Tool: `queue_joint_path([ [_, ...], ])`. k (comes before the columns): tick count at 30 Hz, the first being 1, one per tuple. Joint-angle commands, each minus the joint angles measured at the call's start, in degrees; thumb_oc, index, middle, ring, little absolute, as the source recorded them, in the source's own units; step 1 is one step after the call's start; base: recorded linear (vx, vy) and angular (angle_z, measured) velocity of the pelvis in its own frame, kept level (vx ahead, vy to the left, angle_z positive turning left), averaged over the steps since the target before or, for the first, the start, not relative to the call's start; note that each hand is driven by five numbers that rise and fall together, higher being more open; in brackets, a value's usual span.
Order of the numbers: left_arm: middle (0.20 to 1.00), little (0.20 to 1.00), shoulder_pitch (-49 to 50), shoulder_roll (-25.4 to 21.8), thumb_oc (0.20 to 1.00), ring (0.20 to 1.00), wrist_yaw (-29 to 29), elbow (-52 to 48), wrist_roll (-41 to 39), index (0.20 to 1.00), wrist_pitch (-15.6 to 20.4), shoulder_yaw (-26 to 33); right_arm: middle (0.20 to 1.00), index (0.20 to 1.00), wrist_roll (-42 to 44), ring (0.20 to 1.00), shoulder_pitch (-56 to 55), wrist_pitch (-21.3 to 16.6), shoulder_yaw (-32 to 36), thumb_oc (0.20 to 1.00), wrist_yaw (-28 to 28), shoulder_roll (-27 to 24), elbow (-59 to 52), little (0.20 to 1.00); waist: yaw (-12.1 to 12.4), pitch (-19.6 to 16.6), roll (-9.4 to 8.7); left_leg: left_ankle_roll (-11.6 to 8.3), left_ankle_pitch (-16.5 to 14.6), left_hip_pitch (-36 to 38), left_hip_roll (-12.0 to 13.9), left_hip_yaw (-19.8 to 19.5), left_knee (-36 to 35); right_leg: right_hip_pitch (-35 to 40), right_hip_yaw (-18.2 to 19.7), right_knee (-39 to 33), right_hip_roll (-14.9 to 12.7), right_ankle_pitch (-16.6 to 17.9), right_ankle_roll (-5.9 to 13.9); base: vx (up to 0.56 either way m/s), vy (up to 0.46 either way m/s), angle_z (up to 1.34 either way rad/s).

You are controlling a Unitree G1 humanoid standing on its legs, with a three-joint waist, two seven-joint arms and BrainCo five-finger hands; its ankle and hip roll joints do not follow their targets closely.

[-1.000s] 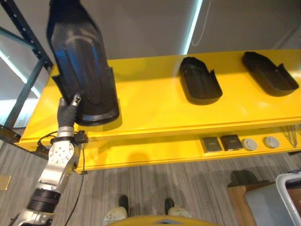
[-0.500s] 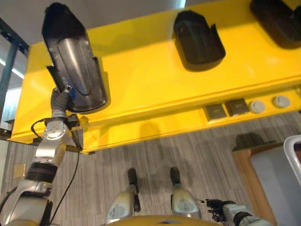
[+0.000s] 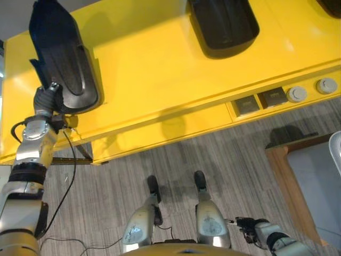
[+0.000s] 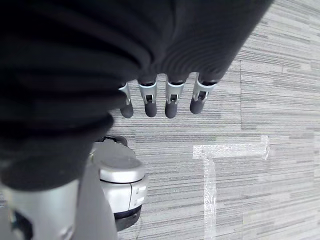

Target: Move parts from the plastic box to the shelf.

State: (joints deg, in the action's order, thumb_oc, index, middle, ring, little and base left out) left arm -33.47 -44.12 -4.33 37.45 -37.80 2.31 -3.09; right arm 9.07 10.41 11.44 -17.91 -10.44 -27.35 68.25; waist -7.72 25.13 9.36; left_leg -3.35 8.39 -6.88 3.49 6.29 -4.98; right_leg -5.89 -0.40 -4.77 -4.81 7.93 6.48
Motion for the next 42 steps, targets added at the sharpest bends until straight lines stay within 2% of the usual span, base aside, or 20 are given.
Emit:
queue_joint_path([
  [1,0.200,0.200,-0.7,-3.5,0.200,0.200,3.3,3.9,-1.2,0.200,-2.1,-2.4,1.000,1.000,-1.1,1.000,-0.2,0.4,-2.2,1.000,1.1,-1.1,-0.1,1.000,-0.3,0.2,-2.34,2.01,-7.2,1.4,-2.9,-1.4,0.0,-3.6,2.4,6.7,0.9,-8.1,-2.84,0.00,0.000,0.00],
  [5,0.200,0.200,-1.7,-3.6,0.200,0.200,5.4,3.5,-2.0,0.200,-4.2,-3.7,1.000,1.000,1.3,1.000,0.4,-1.2,-2.3,1.000,0.0,-0.6,-1.3,1.000,-0.2,0.8,-2.78,1.97,-7.2,1.1,-2.6,-1.4,0.0,-3.9,2.4,6.7,1.5,-8.3,-3.09,0.00,0.000,0.00],
  [8,0.200,0.200,-2.8,-3.0,0.200,0.200,5.9,3.9,-2.9,0.200,-6.1,-4.5,1.000,1.000,2.1,1.000,0.9,-0.9,-3.3,1.000,0.1,0.2,-2.4,1.000,-0.1,1.0,-3.27,1.99,-7.1,0.7,-2.3,-1.3,0.0,-4.2,2.4,7.0,1.9,-8.5,-3.33,-0.01,-0.036,0.01],
  [10,1.000,1.000,-3.3,-2.6,1.000,1.000,5.6,4.0,-3.1,1.000,-7.1,-4.8,1.000,1.000,2.3,1.000,1.1,-0.9,-3.4,1.000,0.1,0.4,-2.5,1.000,0.0,1.0,-3.41,1.98,-7.1,0.6,-2.2,-1.3,0.0,-4.2,2.3,7.1,2.0,-8.6,-3.43,-0.01,-0.016,0.01],
  [16,1.000,1.000,-3.5,-1.4,1.000,1.000,6.4,5.9,-3.3,1.000,-8.2,-6.0,1.000,1.000,2.3,1.000,1.3,-1.0,-3.9,1.000,0.3,0.7,-2.2,1.000,-0.1,0.5,-3.58,1.89,-6.9,1.5,-2.0,-1.3,0.0,-3.3,1.9,7.3,2.4,-9.0,-3.82,0.01,0.004,0.02],
  [19,1.000,1.000,-3.5,-1.3,1.000,1.000,6.5,6.4,-2.7,1.000,-10.2,-5.8,1.000,1.000,1.7,1.000,0.9,-1.2,-3.7,1.000,0.1,0.7,-1.9,1.000,0.0,-0.4,-3.67,1.86,-7.0,2.5,-2.0,-1.2,0.0,-2.2,1.6,7.1,2.4,-9.1,-3.91,0.03,0.018,0.02],
  [25,1.000,1.000,-4.8,-2.9,1.000,1.000,7.0,6.4,4.0,1.000,-13.1,-7.6,1.000,1.000,2.6,1.000,-0.1,-1.4,-2.8,1.000,0.1,0.5,-1.7,1.000,0.2,-2.2,-3.90,1.96,-7.0,4.0,-2.0,-1.4,0.0,-0.2,0.9,7.3,2.4,-9.6,-4.11,0.04,-0.002,0.02],
  [26,1.000,1.000,-5.3,-4.1,1.000,1.000,6.3,6.2,7.5,1.000,-13.5,-8.3,1.000,1.000,2.6,1.000,-0.2,-1.5,-2.7,1.000,-0.3,0.3,-1.8,1.000,0.4,-2.7,-4.02,1.96,-7.0,4.5,-2.0,-1.5,0.1,0.6,0.6,7.3,2.5,-9.8,-4.17,0.04,-0.005,0.04],
  [30,1.000,1.000,-7.1,-6.4,1.000,1.000,4.1,5.6,13.4,1.000,-12.2,-10.3,1.000,1.000,4.6,1.000,-0.4,-0.6,-3.0,1.000,-1.1,0.5,-2.2,1.000,0.7,-3.8,-4.35,1.92,-7.1,5.4,-2.0,-1.8,0.2,2.0,0.2,7.1,2.6,-10.0,-4.18,0.03,-0.020,0.07],
  [35,1.000,1.000,-11.5,-8.8,1.000,1.000,-3.3,2.6,18.4,1.000,-10.3,-12.7,1.000,1.000,6.4,1.000,-1.7,-2.2,-3.1,1.000,-4.4,2.2,-1.4,1.000,1.7,-7.5,-5.62,1.79,-7.8,8.0,-2.3,-2.5,0.2,6.2,-1.2,5.1,2.6,-9.8,-3.71,0.04,-0.066,0.14],
  [37,1.000,1.000,-11.9,-9.4,1.000,1.000,-7.2,0.8,17.7,1.000,-8.1,-12.5,1.000,1.000,6.9,1.000,-2.5,-3.3,-3.7,1.000,-7.0,3.1,-1.2,1.000,2.2,-9.4,-6.21,1.83,-8.1,9.2,-2.6,-2.7,0.3,8.1,-1.6,3.9,2.5,-9.4,-3.48,0.08,-0.044,0.13],
  [40,1.000,1.000,-11.4,-9.9,1.000,1.000,-9.0,-1.8,18.2,1.000,-7.0,-11.5,1.000,1.000,6.1,1.000,-3.2,-3.0,-4.1,1.000,-8.2,3.7,-1.4,1.000,2.9,-10.7,-6.68,1.85,-8.3,9.9,-2.5,-3.0,0.4,9.3,-2.0,3.1,2.5,-9.1,-3.37,0.07,-0.037,0.03],
  [42,1.000,1.000,-7.2,-10.0,1.000,1.000,-12.5,-10.3,18.2,1.000,-4.4,-8.2,1.000,1.000,4.1,1.000,-4.3,-2.1,-4.6,1.000,-9.2,4.9,-0.9,1.000,4.6,-12.3,-7.56,1.96,-8.9,11.2,-2.7,-4.0,0.3,11.4,-3.0,1.9,2.4,-9.0,-3.31,0.13,-0.076,0.04],
])
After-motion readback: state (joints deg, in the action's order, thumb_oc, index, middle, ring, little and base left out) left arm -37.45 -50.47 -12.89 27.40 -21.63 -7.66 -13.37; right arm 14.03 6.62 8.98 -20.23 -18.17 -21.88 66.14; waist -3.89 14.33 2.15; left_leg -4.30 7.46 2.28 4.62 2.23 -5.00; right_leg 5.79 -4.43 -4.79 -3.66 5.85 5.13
